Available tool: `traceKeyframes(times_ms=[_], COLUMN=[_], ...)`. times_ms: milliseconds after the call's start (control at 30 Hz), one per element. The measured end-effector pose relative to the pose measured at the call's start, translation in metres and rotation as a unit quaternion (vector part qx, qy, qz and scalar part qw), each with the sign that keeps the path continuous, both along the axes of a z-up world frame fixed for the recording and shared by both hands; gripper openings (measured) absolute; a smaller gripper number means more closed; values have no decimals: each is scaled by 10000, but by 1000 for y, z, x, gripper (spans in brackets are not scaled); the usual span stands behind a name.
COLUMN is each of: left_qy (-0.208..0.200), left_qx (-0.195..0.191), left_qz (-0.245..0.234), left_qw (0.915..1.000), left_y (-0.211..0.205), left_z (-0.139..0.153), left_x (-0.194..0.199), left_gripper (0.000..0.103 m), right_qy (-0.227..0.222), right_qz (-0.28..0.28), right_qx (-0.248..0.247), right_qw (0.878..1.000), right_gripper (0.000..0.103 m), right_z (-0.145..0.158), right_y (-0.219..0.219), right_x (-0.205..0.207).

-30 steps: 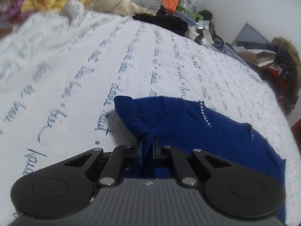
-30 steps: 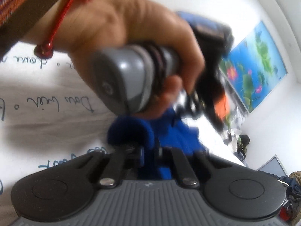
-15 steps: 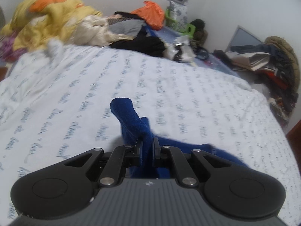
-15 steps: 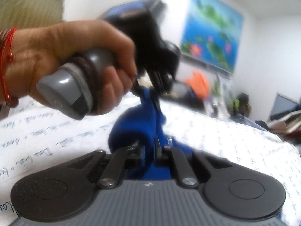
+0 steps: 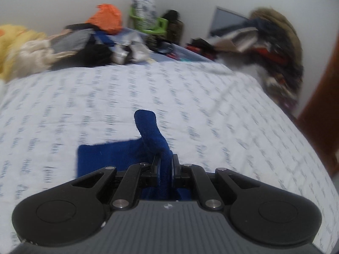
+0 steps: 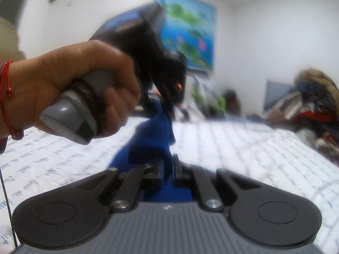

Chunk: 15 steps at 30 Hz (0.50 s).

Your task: Fold small clothes

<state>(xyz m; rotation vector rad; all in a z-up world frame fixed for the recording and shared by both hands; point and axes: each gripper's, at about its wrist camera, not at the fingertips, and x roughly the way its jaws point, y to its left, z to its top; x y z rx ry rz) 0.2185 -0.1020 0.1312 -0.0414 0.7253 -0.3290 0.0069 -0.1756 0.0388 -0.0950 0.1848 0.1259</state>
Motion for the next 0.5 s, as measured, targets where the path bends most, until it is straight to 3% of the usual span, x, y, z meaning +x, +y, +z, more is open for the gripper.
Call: traceKeyframes(times_ms=[233, 333, 400, 433, 467, 500], left_qy=[164, 222, 309, 361, 432, 493], left_qx=[500, 699, 629, 520, 371, 177], left_qz=[-602, -803, -1025, -1107, -1199, -1307], left_qw=[9968, 9941, 9923, 9918, 9911, 9900], left_y=[-67, -80, -83, -82, -82, -80], left_z=[-49, -68, -76, -77, -78, -76], left_x=[-5, -5, -6, -6, -5, -4], left_gripper=[10, 10, 15, 31, 58, 71], right_qy=[655, 1112, 1402, 1550, 1685, 1778], right_qz=[-428, -425, -345, -293, -250, -194], right_qx=[603, 1031, 1405, 1553, 1651, 1711], right_qw=[9951, 9875, 9795, 9752, 9715, 9689], right_gripper=[7, 7, 7, 7, 8, 10], right_z=[-27, -40, -48, -51, -54, -56], right_y=[-57, -77, -89, -93, -97, -99], right_x=[5, 4, 9, 11, 13, 14])
